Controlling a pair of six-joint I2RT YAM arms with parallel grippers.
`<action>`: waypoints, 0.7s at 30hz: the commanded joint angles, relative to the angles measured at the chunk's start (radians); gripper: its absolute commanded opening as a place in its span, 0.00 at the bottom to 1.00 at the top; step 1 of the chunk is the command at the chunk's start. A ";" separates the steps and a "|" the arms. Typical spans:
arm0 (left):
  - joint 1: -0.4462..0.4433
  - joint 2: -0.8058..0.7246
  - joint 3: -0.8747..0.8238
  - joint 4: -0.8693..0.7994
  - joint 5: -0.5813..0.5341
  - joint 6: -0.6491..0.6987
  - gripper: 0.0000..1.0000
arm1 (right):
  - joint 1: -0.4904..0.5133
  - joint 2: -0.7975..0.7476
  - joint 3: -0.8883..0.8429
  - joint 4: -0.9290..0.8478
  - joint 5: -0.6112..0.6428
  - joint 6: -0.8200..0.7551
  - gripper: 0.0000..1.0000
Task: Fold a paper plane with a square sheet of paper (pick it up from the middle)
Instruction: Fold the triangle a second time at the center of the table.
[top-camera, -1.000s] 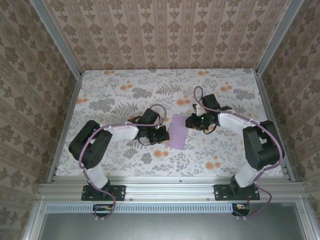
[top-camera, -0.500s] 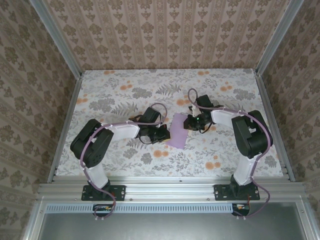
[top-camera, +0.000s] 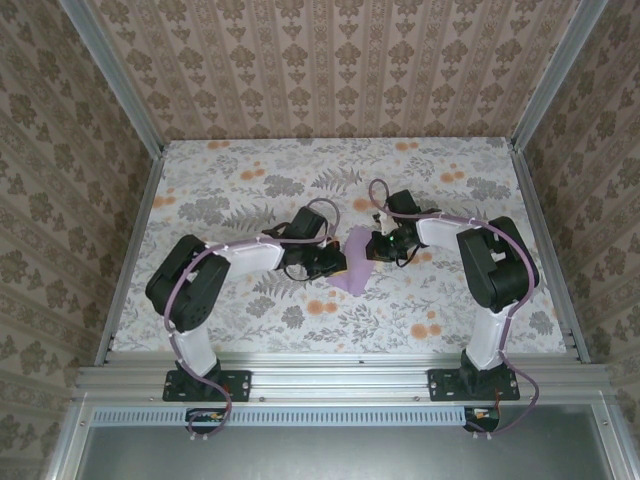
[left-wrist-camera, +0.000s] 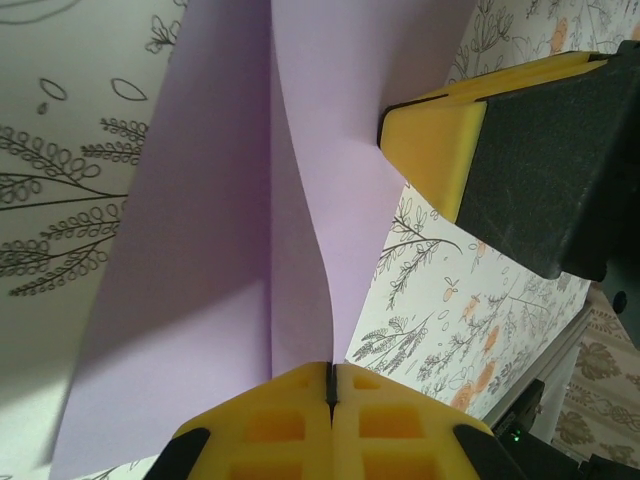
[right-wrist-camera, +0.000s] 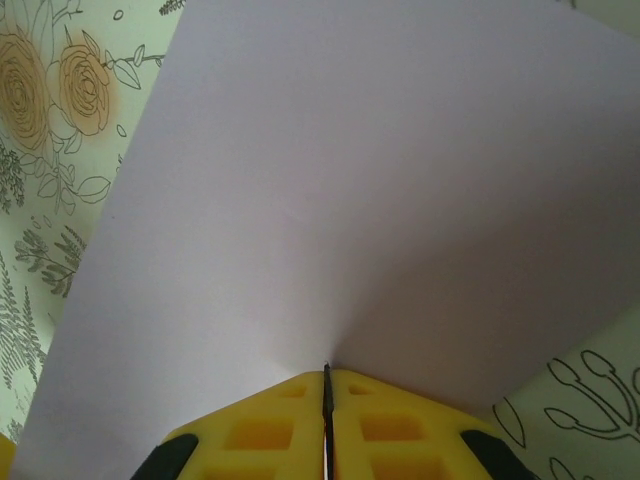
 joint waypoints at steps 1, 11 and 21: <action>-0.010 0.023 0.037 -0.024 0.025 0.020 0.02 | 0.007 0.023 0.019 -0.041 0.027 -0.026 0.11; -0.015 0.072 0.091 -0.041 0.040 0.031 0.02 | 0.012 0.022 0.011 -0.031 0.017 -0.032 0.10; -0.020 0.131 0.151 -0.054 0.053 0.036 0.02 | 0.017 0.026 0.011 -0.020 0.005 -0.031 0.10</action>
